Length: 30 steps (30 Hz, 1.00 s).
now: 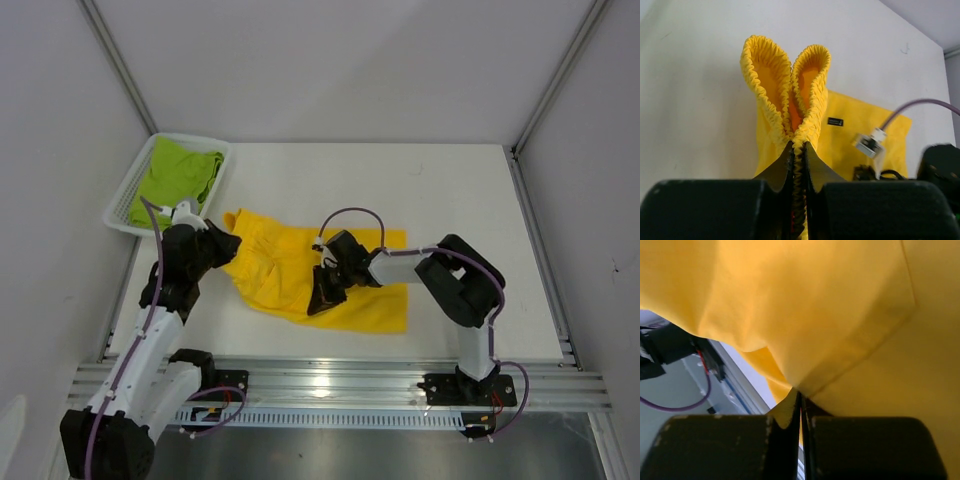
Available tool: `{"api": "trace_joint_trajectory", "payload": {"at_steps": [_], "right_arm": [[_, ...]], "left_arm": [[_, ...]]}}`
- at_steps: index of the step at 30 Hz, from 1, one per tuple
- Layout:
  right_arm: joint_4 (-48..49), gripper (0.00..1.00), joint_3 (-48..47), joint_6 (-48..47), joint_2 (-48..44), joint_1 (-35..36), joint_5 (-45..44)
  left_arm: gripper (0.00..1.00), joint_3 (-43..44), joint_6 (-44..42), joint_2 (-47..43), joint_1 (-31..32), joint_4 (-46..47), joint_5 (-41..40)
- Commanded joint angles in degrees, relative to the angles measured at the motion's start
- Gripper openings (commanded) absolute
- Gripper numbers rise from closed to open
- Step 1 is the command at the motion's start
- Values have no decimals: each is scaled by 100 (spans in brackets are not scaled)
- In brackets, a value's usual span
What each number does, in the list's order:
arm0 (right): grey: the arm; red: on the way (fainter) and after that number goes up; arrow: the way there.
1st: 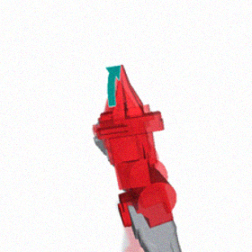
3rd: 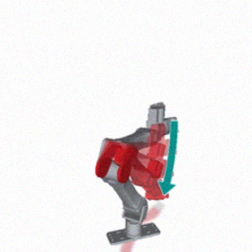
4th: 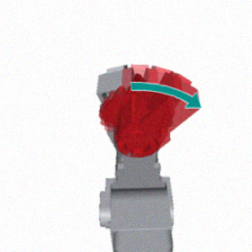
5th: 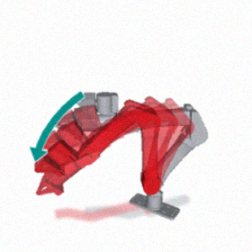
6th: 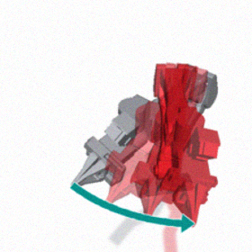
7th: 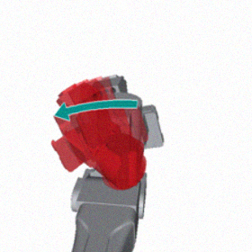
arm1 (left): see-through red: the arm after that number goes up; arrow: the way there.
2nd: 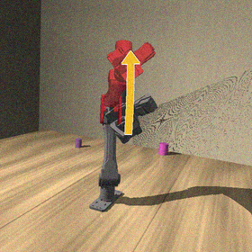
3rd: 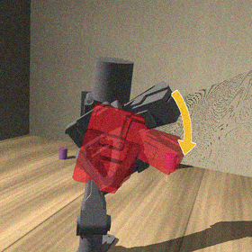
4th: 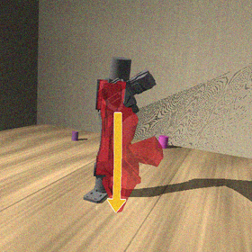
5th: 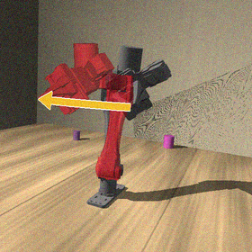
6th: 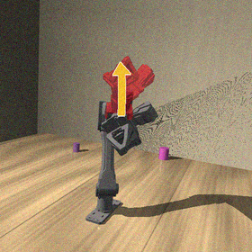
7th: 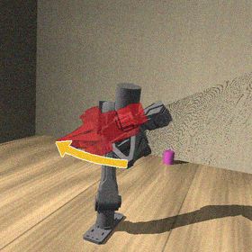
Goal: Fold and stack the shorts
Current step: Fold the shorts
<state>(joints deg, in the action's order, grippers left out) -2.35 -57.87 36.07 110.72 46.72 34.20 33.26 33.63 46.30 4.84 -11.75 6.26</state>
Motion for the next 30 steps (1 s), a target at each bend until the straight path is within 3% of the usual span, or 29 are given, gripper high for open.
{"api": "trace_joint_trajectory", "payload": {"at_steps": [1,6,14,19,22,26,30], "right_arm": [[-55,0,-391,118,731,74,42],[-310,0,-1120,312,1522,232,420],[243,1,-1473,1182,2156,206,808],[709,2,-1561,1639,2419,197,992],[745,4,-1570,1657,2350,180,967],[298,17,-1605,1368,1824,101,581],[480,25,-1299,1393,1111,22,369]], "left_arm": [[4,445,-172,-166,464,-56,-336],[4,638,-401,-201,825,-64,-380],[4,1366,-173,36,1554,-616,-600],[5,1824,196,203,2151,-1040,-1197],[5,1974,373,282,2371,-1172,-1452],[6,2097,355,467,2451,-1339,-1759],[6,2202,302,563,2443,-1356,-1830]]}}
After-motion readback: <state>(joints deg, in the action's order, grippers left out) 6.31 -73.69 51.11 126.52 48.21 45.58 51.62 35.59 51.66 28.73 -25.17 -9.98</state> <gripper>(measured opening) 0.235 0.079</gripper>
